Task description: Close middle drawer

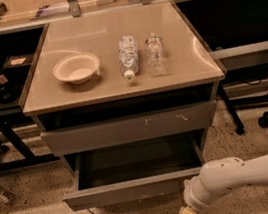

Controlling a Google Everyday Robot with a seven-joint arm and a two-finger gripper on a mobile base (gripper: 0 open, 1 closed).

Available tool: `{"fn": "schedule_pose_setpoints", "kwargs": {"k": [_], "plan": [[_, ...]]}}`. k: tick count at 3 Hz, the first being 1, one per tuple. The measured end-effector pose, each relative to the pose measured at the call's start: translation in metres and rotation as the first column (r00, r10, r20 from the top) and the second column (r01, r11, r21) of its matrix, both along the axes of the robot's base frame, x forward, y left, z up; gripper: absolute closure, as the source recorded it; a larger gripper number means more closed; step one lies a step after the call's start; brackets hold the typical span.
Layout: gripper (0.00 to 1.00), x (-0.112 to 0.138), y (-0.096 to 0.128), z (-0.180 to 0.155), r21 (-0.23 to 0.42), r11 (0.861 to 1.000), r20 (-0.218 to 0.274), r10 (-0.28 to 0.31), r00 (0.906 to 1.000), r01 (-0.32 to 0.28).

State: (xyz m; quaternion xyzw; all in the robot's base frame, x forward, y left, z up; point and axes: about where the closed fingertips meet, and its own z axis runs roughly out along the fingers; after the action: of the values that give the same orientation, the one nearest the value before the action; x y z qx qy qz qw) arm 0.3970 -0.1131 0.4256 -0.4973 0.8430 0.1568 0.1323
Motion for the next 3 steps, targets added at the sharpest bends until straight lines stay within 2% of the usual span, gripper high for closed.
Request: {"fn": "schedule_pose_setpoints", "kwargs": {"k": [1, 3], "plan": [[0.18, 0.0, 0.0, 0.0, 0.0, 1.0, 0.0, 0.0, 1.0, 0.0], [0.64, 0.0, 0.0, 0.0, 0.0, 1.0, 0.0, 0.0, 1.0, 0.0]]}}
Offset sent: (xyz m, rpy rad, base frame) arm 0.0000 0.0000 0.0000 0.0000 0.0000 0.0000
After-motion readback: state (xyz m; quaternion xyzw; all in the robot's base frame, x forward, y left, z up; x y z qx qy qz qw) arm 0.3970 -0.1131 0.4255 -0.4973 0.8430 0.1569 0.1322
